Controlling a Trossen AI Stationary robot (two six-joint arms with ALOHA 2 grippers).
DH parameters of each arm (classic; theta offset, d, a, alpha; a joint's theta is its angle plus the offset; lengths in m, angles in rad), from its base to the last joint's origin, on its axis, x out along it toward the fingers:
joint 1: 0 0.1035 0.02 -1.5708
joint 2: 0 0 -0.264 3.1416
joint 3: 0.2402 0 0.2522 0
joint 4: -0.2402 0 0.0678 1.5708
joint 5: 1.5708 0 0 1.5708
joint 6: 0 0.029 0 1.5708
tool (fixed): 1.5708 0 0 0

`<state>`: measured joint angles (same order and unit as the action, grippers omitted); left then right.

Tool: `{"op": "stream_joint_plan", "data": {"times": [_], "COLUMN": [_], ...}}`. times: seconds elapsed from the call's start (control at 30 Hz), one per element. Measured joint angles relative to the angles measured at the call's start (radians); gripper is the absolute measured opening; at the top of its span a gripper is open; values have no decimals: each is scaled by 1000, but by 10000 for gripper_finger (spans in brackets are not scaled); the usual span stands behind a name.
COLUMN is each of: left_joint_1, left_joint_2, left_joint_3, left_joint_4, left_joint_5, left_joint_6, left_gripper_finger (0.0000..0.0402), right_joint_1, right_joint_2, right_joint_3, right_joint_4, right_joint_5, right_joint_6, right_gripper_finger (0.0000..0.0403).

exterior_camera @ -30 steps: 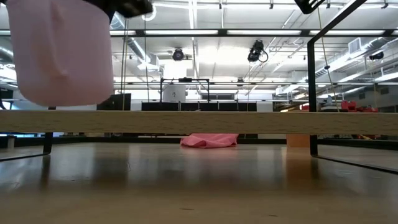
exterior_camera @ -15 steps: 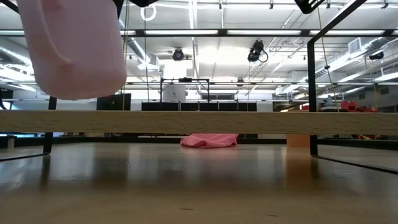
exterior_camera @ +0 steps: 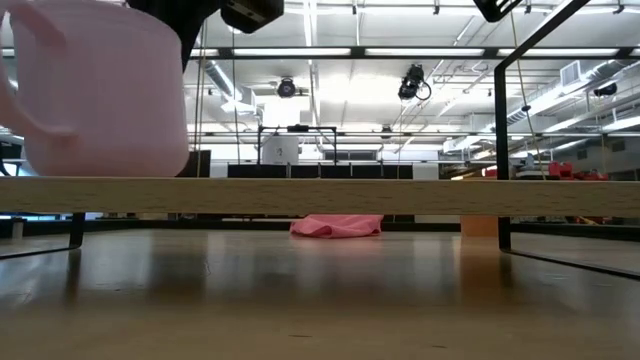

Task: Stack small to large cups/mugs on shelf
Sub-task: Put the purple mug on the shelf

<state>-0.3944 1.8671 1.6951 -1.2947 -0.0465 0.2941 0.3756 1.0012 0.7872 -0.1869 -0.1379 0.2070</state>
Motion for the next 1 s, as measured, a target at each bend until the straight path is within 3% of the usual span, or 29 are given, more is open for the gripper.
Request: {"op": "stream_joint_plan", "data": {"times": [0.6, 1.0], "left_joint_1": [22, 37], "left_joint_2": [-1, -1], "left_joint_3": [0, 0], "left_joint_4": [15, 29], "left_joint_5": [50, 52], "left_joint_6": [84, 62], "left_gripper_finger": [11, 11], "right_joint_1": [0, 0], "right_joint_2": [0, 0], "right_joint_3": [0, 0], "right_joint_4": [1, 1], "right_joint_5": [0, 0], "right_joint_6": [0, -31], "right_gripper_finger": [55, 55]}}
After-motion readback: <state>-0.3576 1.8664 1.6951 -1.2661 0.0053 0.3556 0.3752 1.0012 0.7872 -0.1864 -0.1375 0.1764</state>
